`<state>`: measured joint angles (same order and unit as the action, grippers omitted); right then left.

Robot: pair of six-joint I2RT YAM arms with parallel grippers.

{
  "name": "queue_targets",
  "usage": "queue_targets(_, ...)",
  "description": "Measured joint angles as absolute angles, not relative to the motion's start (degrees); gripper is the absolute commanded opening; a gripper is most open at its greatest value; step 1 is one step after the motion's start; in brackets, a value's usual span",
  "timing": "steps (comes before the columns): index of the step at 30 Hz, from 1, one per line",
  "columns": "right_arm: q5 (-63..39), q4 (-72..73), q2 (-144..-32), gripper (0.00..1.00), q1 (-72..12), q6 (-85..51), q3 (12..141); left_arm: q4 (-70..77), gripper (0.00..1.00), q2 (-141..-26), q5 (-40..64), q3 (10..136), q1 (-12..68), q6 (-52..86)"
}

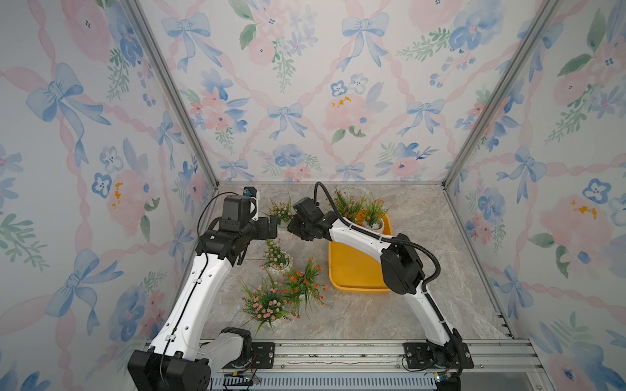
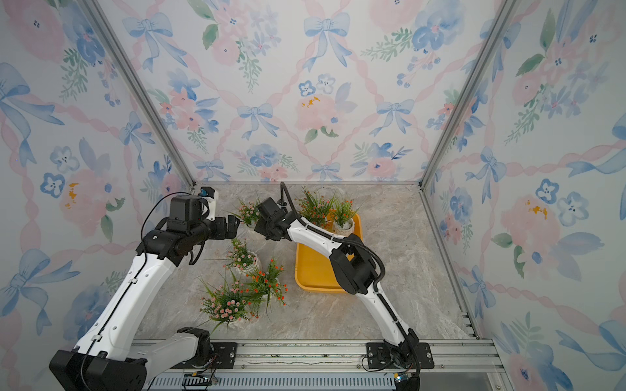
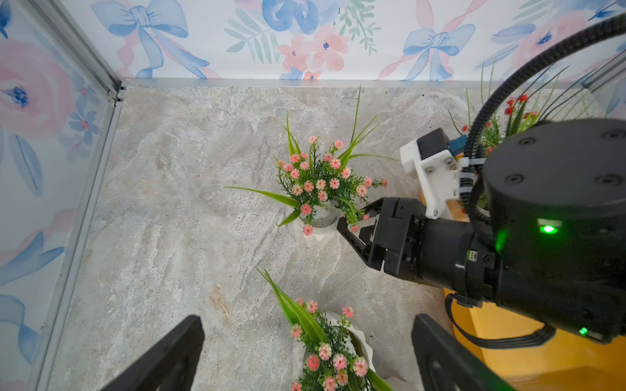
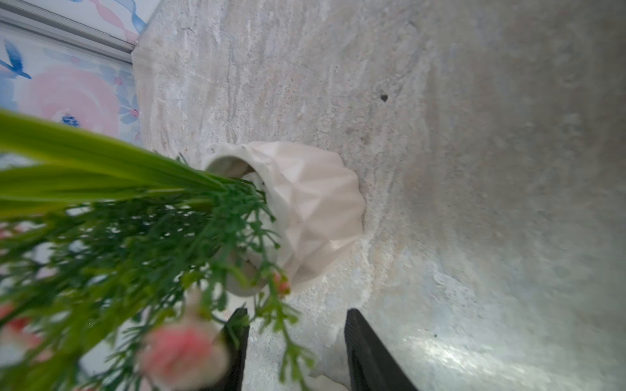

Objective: Put the potted gypsophila into the storage box
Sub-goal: Pick up the baby's breath potted plant from the center of the board.

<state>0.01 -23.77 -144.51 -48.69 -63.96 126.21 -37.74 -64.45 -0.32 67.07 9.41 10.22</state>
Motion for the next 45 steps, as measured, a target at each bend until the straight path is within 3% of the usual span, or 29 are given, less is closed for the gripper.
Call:
queue_targets(14,-0.4,-23.3,-146.8,0.49,-47.9,-64.8,130.6,-37.7,0.98,-66.1,-0.3,67.1,9.3,9.6)
queue_targets(27,-0.2,-23.8,-150.7,0.42,-47.2,-65.0,134.2,-37.7,0.98,-66.7,7.6,67.1,9.1,8.1)
queue_targets(45,1.1,-32.5,-152.7,0.26,-46.9,-61.2,140.7,-37.7,0.98,-66.8,7.9,67.1,9.1,7.0)
